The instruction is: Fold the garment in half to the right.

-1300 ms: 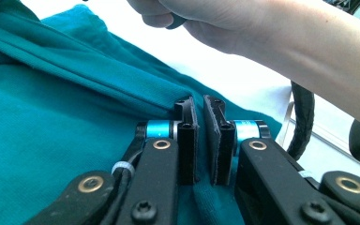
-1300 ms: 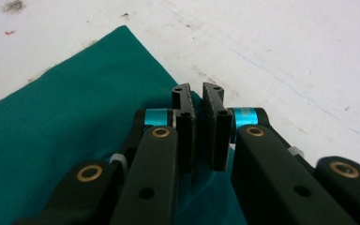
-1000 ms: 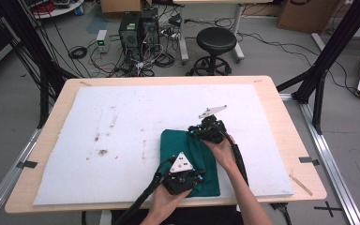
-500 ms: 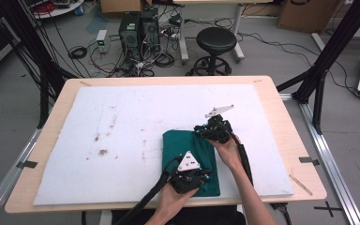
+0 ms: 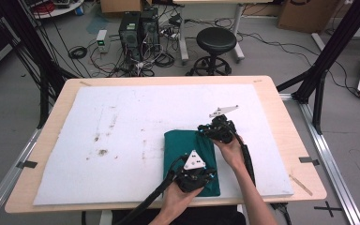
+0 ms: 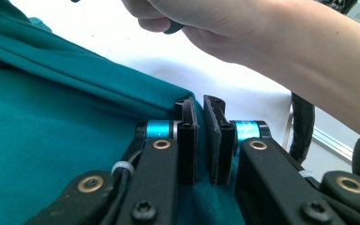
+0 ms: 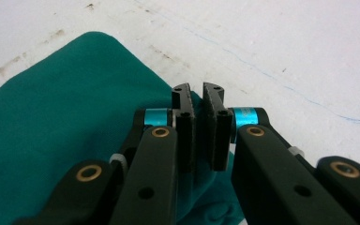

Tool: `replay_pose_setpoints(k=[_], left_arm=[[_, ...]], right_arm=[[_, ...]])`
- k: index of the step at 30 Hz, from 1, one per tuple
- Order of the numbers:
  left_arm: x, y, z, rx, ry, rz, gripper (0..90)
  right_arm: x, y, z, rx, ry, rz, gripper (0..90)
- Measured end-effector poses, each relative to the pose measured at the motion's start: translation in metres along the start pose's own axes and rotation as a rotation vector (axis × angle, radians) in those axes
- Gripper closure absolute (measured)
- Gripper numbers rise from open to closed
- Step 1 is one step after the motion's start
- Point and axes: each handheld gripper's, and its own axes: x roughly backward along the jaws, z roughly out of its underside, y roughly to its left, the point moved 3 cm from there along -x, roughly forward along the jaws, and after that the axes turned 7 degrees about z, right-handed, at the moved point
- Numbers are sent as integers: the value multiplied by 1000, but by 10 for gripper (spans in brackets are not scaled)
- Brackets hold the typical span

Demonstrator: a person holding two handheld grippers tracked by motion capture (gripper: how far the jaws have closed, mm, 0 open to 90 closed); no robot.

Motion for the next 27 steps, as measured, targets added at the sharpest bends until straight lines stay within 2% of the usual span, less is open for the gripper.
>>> replay_pose_setpoints(k=[8, 12, 16, 19, 21, 24, 27], left_arm=[[-4, 0, 0, -5, 11, 12, 820], [-3, 0, 0, 2, 18, 66, 663], [7, -1, -1, 3, -11, 93, 607], [19, -2, -5, -18, -50, 71, 607], [30, 1, -7, -34, -77, 38, 608], [47, 11, -11, -39, -118, -11, 611], [62, 29, -13, -31, -139, -72, 623]], right_arm=[[2, -3, 3, -13, -6, 7, 828], [4, -4, 3, -32, -13, 17, 774], [11, -5, 2, -56, -39, 27, 719], [17, -5, 1, -62, -56, 29, 699], [21, -3, 1, -61, -64, 27, 689], [25, 1, 0, -46, -77, 28, 685], [27, 7, -1, -30, -81, 27, 681]])
